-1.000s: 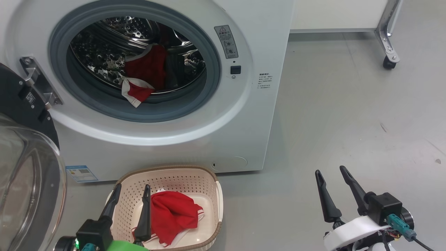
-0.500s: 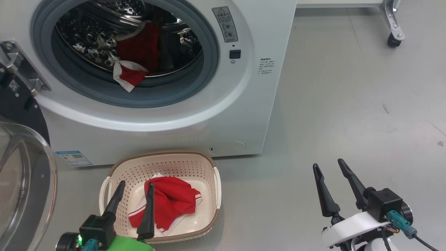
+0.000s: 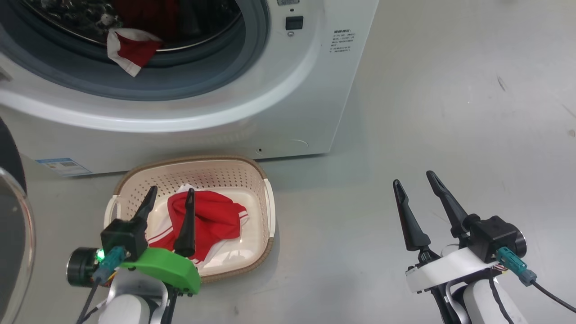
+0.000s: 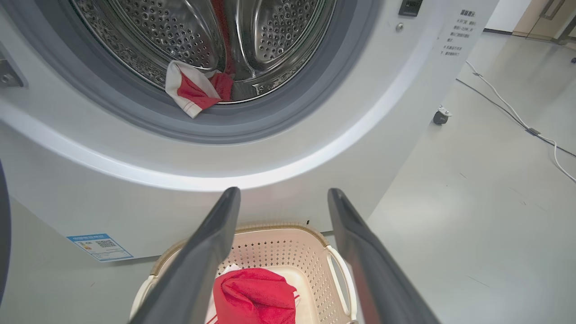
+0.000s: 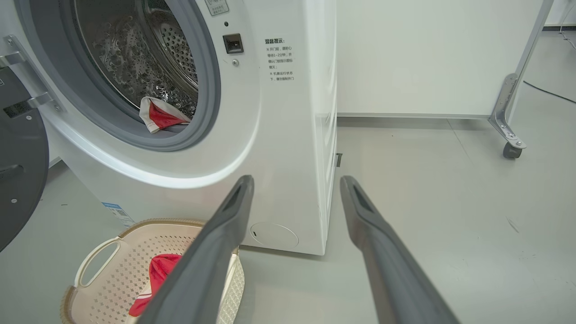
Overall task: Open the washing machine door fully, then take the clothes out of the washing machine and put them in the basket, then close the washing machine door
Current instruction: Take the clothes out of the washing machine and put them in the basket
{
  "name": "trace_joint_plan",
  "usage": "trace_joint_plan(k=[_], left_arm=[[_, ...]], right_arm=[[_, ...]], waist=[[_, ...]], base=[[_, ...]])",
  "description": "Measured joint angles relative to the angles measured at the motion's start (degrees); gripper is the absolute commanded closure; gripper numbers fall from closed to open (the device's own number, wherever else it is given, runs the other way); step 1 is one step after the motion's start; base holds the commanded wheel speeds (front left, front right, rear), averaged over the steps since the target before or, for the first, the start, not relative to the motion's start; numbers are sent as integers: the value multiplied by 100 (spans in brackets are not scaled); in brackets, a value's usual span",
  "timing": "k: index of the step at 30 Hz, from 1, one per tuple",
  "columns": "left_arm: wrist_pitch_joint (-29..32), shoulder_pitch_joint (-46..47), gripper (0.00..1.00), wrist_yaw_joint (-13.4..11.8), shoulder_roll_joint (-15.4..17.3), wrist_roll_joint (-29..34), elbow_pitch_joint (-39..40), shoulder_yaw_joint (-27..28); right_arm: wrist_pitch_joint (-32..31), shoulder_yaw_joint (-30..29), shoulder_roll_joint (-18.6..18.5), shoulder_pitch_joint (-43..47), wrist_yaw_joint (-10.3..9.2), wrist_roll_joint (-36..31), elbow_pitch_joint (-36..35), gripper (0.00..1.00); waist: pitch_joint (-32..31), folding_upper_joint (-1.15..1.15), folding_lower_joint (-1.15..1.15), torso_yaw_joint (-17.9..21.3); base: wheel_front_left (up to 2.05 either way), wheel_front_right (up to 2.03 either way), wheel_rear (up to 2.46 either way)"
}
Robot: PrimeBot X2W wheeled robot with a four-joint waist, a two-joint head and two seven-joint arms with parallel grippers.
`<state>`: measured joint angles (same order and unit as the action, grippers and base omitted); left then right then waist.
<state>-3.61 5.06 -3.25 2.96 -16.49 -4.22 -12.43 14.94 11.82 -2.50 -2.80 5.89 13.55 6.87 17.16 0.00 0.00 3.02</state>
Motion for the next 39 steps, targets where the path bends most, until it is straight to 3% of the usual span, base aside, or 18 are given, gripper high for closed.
trace_joint_plan(k=[12,22,39], left_arm=[[998,1709,0,58,235,-179,-606,289],[1647,3221,0,58,793,-154,-731,617],[2659,4976,0,59,1750,334,-1325,790]], right_arm=[[0,352,-10,-650,9,305,-230,0],[0,586,-14,-1254,9,777,-314,0],[0,915,-14,-1777,-78,1417,-328,0]], waist=[[1018,0,0,373],[1757,0,-1,774],[2503,0,-1,1558]], base=[[0,0,0],[0,0,0],[0,0,0]])
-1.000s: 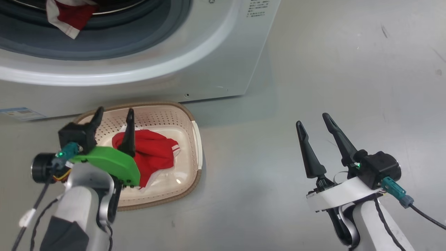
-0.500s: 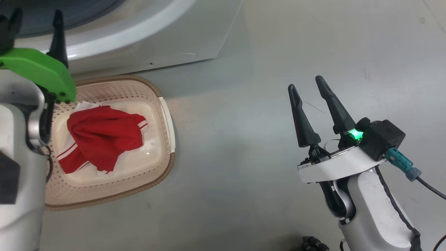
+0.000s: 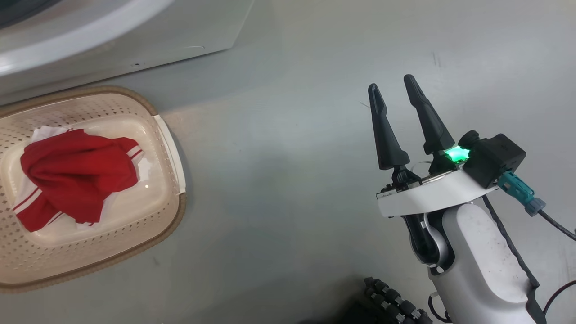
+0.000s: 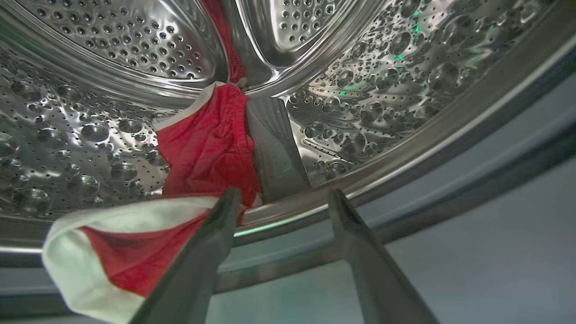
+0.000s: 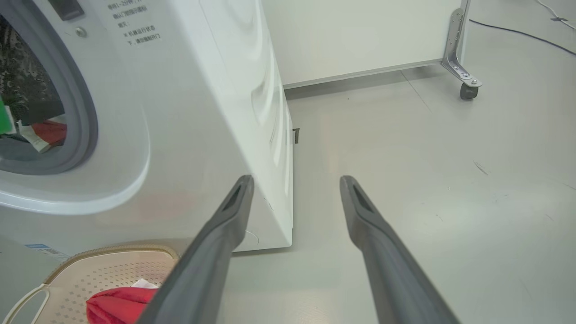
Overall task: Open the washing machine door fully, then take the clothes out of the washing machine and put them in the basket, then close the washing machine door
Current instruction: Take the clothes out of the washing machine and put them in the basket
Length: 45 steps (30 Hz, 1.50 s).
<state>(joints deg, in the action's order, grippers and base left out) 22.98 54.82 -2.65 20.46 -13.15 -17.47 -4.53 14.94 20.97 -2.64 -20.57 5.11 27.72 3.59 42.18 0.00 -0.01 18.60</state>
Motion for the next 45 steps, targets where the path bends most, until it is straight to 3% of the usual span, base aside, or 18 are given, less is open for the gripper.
trace_joint_plan(k=[20,30,33,34,45], left_arm=[[733,693,0,-8,816,242,-808,267],[1278,874,0,-112,877,334,-1122,285],[1376,906,88,-114,872,334,-1143,268],[1385,911,100,-114,872,335,-1144,257],[1152,920,100,-99,693,330,-998,137]], right_arm=[[0,86,4,-188,-121,204,51,0],[0,80,5,-244,-123,208,110,0],[0,79,5,-246,-123,208,124,0],[0,80,5,-246,-123,208,130,0],[0,78,5,-277,-123,208,167,0]], waist=[[279,0,0,422],[262,0,1,395],[249,0,1,387],[245,0,1,385],[212,0,1,364]], base=[[0,0,0],[0,0,0],[0,0,0],[0,0,0],[0,0,0]])
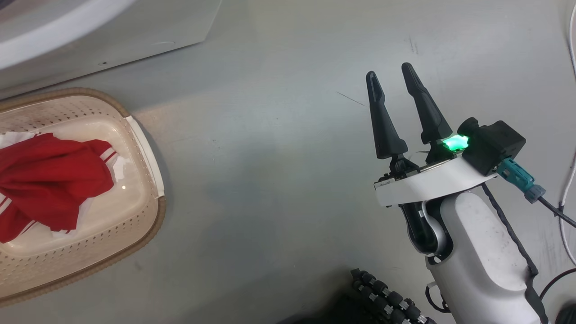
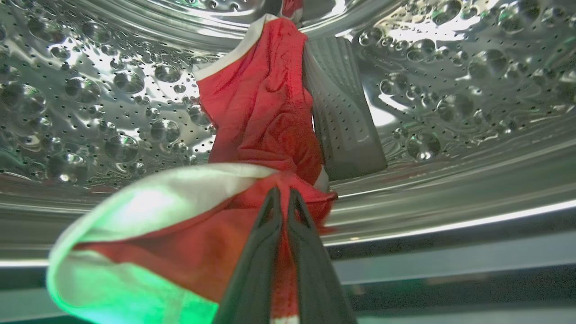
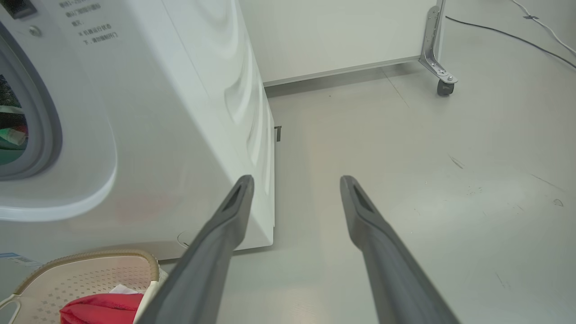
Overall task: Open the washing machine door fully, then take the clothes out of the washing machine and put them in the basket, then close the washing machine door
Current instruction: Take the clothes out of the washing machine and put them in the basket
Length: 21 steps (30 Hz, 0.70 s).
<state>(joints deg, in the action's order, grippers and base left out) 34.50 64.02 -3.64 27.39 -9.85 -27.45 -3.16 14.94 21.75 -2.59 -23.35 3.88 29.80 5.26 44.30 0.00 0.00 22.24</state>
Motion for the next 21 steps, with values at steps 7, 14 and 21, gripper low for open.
trace_joint_plan(k=[7,14,21], left_arm=[[-565,-11,100,-13,-328,-278,53,231],[-1355,-427,100,-67,-808,-544,212,376],[-2113,-850,100,-67,-1124,-590,450,357]], right_arm=[[0,-29,0,-29,0,-10,66,0],[0,-127,-2,-27,0,-180,113,0],[0,-207,-3,-6,1,-389,196,0]], waist=[[-93,0,0,-27],[-267,0,0,-143],[-454,0,0,-303]], base=[[0,0,0],[0,0,0],[0,0,0]])
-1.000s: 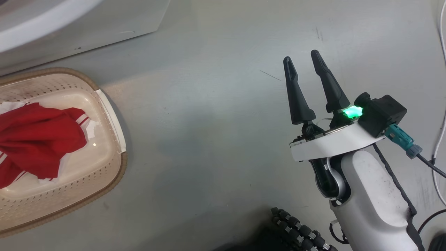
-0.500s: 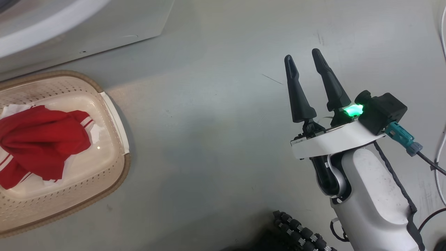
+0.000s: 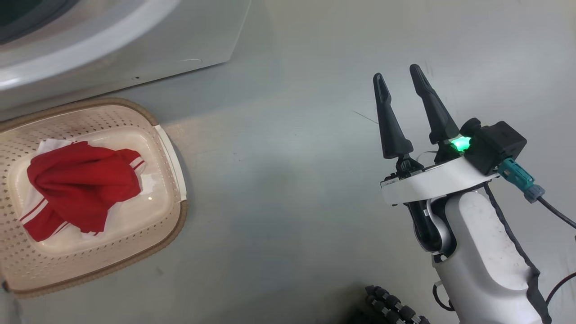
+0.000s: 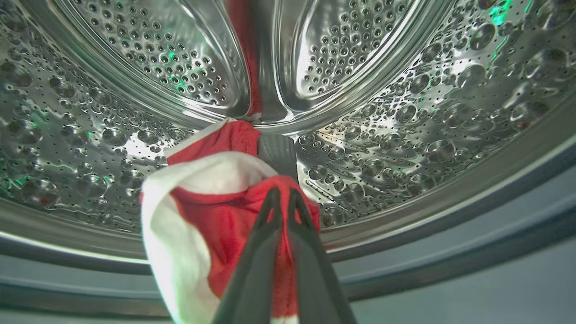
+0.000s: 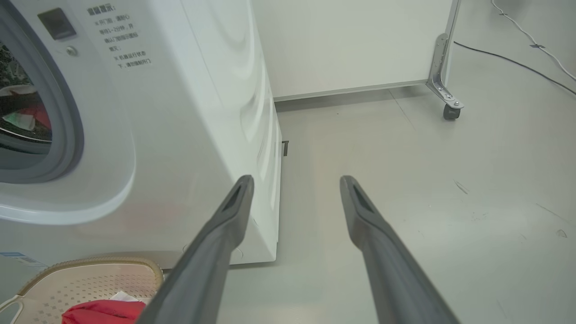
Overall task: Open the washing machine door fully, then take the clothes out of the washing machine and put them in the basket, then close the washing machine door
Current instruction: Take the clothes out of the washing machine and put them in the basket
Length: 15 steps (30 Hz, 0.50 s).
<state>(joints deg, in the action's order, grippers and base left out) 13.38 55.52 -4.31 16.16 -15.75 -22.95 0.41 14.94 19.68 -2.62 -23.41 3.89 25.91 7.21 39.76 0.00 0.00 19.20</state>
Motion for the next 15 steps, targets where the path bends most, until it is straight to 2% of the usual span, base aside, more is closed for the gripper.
trace_joint_plan(k=[15], left_arm=[[-1293,-1072,100,-1,-460,91,598,-258]], right_arm=[[0,-177,-1,266,9,-448,185,0]], waist=[[-547,0,0,-415]], base=[[0,0,0]])
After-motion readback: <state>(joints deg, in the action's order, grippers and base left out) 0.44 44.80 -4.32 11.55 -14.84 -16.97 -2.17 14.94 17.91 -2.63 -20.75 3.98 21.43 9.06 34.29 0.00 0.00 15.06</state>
